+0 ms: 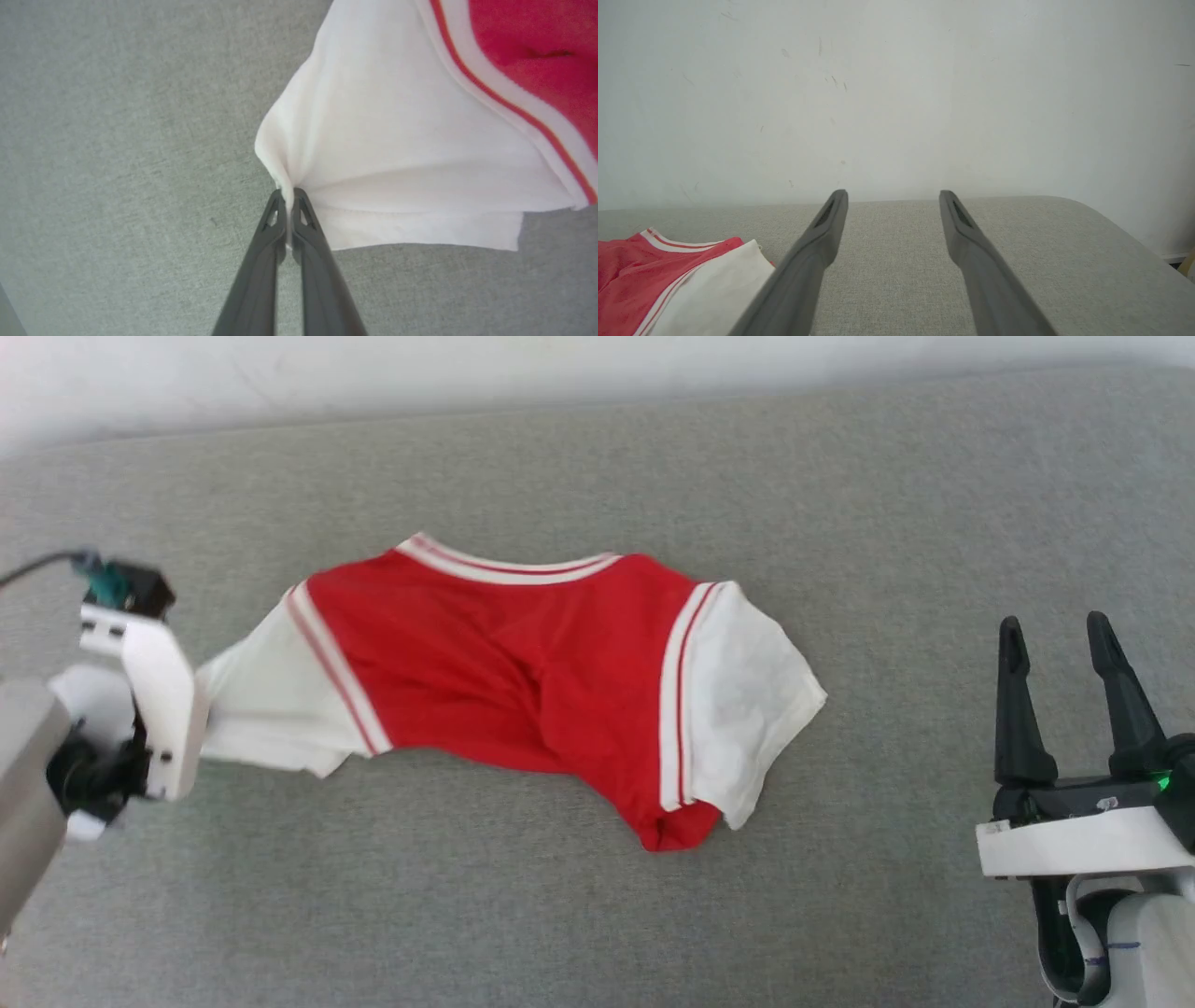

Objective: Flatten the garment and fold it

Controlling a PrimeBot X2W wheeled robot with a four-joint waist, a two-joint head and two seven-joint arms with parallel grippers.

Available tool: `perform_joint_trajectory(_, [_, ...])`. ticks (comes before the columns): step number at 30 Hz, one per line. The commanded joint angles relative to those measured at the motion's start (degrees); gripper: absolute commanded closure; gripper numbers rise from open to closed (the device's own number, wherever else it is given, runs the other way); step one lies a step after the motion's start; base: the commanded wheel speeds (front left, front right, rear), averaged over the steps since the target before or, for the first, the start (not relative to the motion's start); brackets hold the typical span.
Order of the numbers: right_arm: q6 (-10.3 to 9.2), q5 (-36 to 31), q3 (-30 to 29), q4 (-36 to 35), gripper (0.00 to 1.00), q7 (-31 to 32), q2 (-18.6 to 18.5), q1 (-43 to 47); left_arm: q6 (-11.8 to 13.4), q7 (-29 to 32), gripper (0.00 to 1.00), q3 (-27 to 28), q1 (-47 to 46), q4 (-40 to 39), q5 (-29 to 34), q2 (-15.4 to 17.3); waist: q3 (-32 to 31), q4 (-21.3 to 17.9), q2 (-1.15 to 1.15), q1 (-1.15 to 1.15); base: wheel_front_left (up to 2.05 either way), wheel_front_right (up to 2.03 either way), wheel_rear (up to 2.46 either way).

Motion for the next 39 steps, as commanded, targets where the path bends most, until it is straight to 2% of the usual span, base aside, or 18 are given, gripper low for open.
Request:
perform_joint_trajectory(1, [-0.04, -0.51, 0.02, -0.04, 0.0, -0.26, 0.11, 0.73, 0.42, -0.48, 1.0, 0.07, 1.73, 1.24, -0.57, 0.04, -1.22, 1.44, 0.0, 0.0, 0.0, 0.0, 0.0])
perform_joint_trajectory(4, [-0.04, -0.95, 0.12, 0.09, 0.0, -0.26, 0.11, 0.93, 0.74, -2.92, 1.0, 0.57, 4.01, 3.96, -1.67, -1.25, -1.62, 1.85, 0.0, 0.0, 0.0, 0.0, 0.0])
perform_joint_trajectory(5, [-0.04, -1.17, 0.15, 0.2, 0.0, -0.26, 0.11, 1.08, 0.82, -4.43, 0.58, 0.89, 4.55, 4.73, -1.88, -2.05, -1.96, 2.05, 0.0, 0.0, 0.0, 0.0, 0.0])
perform_joint_trajectory(6, [-0.04, -1.48, 0.26, 0.29, 0.0, -0.26, 0.11, 1.2, 0.81, -6.13, 0.0, 1.06, 4.92, 5.33, -1.7, -2.74, -2.26, 2.22, 0.0, 0.0, 0.0, 0.0, 0.0])
perform_joint_trajectory(9, [-0.04, -3.21, 0.37, 0.39, 0.0, -0.26, 0.11, 1.21, 0.94, -13.21, 0.0, 1.93, 5.47, 6.75, -0.53, -4.6, -3.73, 2.93, 0.0, 0.0, 0.0, 0.0, 0.0])
perform_joint_trajectory(12, [-0.04, -6.16, 0.37, -0.32, 0.0, -0.26, 0.11, 0.12, 2.55, -23.54, 0.0, 3.12, 5.59, 7.37, 2.12, -5.25, -5.29, 3.4, 0.0, 0.0, 0.0, 0.0, 0.0])
perform_joint_trajectory(16, [-0.04, -10.62, -0.26, -2.22, 0.0, -0.26, 0.11, -3.0, 7.26, -39.03, 0.0, 5.58, 6.63, 6.22, 5.26, -5.72, -6.62, 4.48, 0.0, 0.0, 0.0, 0.0, 0.0])
perform_joint_trajectory(19, [-0.04, -13.43, 1.15, -2.26, 0.0, -0.26, -1.24, -6.42, 12.2, -44.12, 0.0, 10.12, 8.94, 2.78, 6.42, -6.06, -6.9, 5.04, 0.0, 0.0, 0.0, 0.0, 0.0])
perform_joint_trajectory(21, [-0.04, -13.76, 2.7, -1.69, 0.0, -0.26, -3.79, -8.85, 16.85, -44.29, 0.0, 17.47, 10.68, -4.01, 10.51, -6.03, -6.88, 5.73, 0.0, 0.0, 0.0, 0.0, 0.0])
perform_joint_trajectory(24, [-0.04, -13.13, 7.59, 1.89, 0.0, -0.26, -9.25, -12.12, 22.71, -44.32, 0.0, 29.67, 19.21, -15.91, 18.15, -7.05, -6.89, 6.25, 0.0, 0.0, 0.0, 0.0, 0.0])
perform_joint_trajectory(25, [-0.04, -12.55, 9.78, 3.72, 0.0, -0.26, -11.35, -13.19, 24.37, -44.32, 0.0, 33.58, 22.63, -19.62, 20.79, -7.82, -6.92, 6.41, 0.0, 0.0, 0.0, 0.0, 0.0])
perform_joint_trajectory(28, [-0.04, -9.56, 17.13, 9.11, 0.0, 0.93, -17.48, -17.05, 27.29, -44.33, 0.0, 43.45, 32.48, -29.15, 28.62, -11.01, -6.99, 6.67, 0.0, 0.0, 0.0, 0.0, 0.0])
perform_joint_trajectory(30, [-0.04, -5.88, 23.44, 11.5, 0.0, 4.95, -21.48, -20.29, 27.83, -44.34, 0.0, 48.34, 38.35, -33.66, 33.22, -13.59, -6.86, 6.68, 0.0, 0.0, 0.0, 0.0, 0.0])
perform_joint_trajectory(33, [-0.04, 2.52, 34.02, 13.56, 0.0, 15.33, -27.04, -25.18, 27.09, -44.34, 0.0, 53.9, 45.15, -37.6, 38.31, -17.86, -6.43, 6.61, 0.0, 0.0, 0.0, 0.0, 0.0])
perform_joint_trajectory(36, [-0.04, 13.66, 44.57, 13.81, 0.0, 27.51, -31.71, -30.49, 25.17, -44.34, 0.0, 58.07, 49.5, -39.67, 42.9, -22.28, -5.64, 6.59, 0.0, 0.0, 0.0, 0.0, 0.0])
perform_joint_trajectory(39, [-0.04, 23.86, 52.71, 13.99, 0.0, 38.85, -35.0, -36.35, 23.13, -44.34, 0.0, 61.39, 51.81, -40.94, 46.78, -26.54, -4.6, 6.99, 0.0, 0.0, 0.0, 0.0, 0.0])
